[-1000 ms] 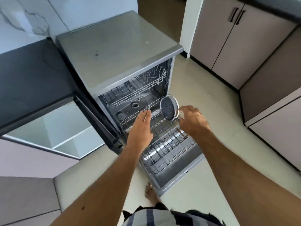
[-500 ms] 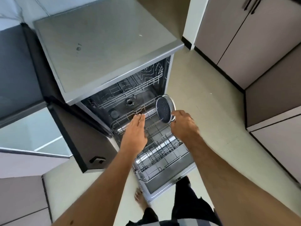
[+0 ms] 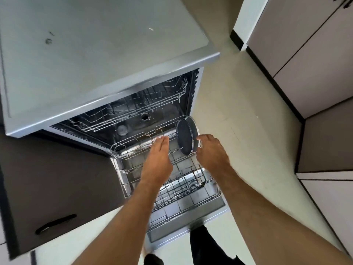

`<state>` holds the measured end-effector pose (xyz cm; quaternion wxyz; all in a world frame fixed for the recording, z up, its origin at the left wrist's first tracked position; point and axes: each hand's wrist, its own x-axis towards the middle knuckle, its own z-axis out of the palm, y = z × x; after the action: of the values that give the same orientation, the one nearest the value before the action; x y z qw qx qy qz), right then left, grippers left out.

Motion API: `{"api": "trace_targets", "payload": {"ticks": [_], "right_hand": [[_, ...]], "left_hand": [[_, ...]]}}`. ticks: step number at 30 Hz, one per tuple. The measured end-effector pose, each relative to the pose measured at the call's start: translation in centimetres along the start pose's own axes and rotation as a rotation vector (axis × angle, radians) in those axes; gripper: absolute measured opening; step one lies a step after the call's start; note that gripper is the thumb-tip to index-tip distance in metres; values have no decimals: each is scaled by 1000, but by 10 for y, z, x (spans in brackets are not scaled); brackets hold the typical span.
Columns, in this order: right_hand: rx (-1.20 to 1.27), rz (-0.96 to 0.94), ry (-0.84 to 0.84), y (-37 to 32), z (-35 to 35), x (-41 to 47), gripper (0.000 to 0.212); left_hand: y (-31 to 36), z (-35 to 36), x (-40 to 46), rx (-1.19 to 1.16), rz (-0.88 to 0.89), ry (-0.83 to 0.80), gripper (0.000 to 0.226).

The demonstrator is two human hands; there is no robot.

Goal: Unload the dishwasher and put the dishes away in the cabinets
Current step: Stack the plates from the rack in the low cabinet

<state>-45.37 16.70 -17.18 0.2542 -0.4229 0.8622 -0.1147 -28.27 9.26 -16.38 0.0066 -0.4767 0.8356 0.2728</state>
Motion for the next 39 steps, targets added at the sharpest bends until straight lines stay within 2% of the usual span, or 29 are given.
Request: {"api": "trace_targets", "payload": {"ticks": [10, 18, 28, 30, 33, 37, 39], "right_hand": [[17, -16, -130, 47, 58, 59, 51], [-44, -53, -188, 77, 94, 100, 59], [5, -124, -189, 105, 128, 156, 56], [-33, -167, -215, 105, 128, 163, 56], [-144, -221, -225, 109, 132, 174, 53], [-245, -276, -216, 119, 136, 184, 52], [-324, -324, -221, 124, 141, 191, 50]], "left_hand": [[-9, 83, 46, -56, -134, -77, 77], [-15, 148, 89, -120, -148, -114, 64], [-15, 214, 131, -119, -129, -136, 67], [-17, 227, 146, -116, -129, -122, 67], [-17, 242, 167, -112, -126, -104, 51], [-18, 261, 183, -90, -139, -145, 66], [-17, 265, 186, -150, -154, -139, 60]]}}
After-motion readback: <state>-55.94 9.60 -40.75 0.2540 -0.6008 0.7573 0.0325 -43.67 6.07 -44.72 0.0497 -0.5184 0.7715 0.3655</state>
